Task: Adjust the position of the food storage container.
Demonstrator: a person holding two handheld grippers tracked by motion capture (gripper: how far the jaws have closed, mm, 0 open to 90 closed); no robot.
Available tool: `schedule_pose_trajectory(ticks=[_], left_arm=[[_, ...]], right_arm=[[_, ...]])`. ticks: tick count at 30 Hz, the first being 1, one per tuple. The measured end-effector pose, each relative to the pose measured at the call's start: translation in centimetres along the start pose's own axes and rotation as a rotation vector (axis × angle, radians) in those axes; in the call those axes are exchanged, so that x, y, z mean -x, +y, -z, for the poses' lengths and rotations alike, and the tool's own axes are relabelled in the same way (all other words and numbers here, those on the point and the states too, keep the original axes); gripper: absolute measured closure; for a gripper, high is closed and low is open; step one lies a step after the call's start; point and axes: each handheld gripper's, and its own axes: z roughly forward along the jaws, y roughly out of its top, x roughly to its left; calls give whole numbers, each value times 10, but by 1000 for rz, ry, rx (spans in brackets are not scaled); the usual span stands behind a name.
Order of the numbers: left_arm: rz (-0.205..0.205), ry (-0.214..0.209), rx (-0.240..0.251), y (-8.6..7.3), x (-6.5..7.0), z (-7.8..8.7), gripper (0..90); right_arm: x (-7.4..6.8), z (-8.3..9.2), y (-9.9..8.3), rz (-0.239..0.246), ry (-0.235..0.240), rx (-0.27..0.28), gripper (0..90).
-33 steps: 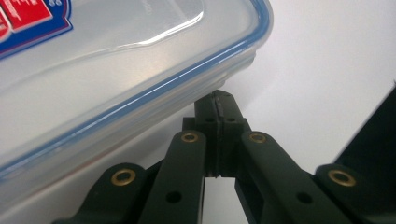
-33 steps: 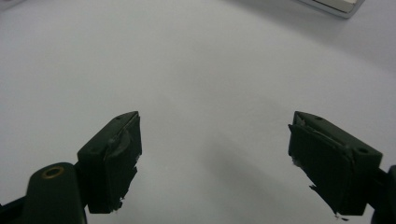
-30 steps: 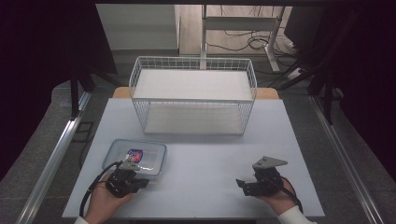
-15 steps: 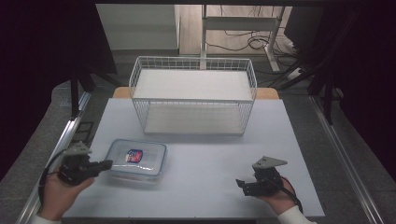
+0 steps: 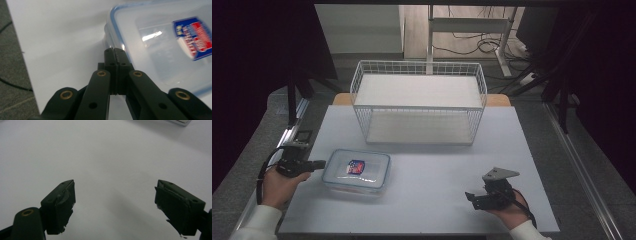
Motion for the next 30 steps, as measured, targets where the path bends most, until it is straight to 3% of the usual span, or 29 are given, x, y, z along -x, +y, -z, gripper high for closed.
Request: schedule_pose_trajectory(ticks=[6, 18, 23, 30], left_arm=[[0, 21, -40, -1, -2, -8, 900], [32, -24, -33, -5, -2, -9, 900], [17, -51, -37, -5, 10, -13, 900], [-29, -83, -55, -3, 37, -21, 900]], right_arm=[[-1, 0, 0, 4, -1, 0, 172], [-1, -1, 0, 7, 1, -3, 171], [-1, -2, 0, 7, 0, -5, 172], [-2, -2, 0, 9, 1, -6, 172]])
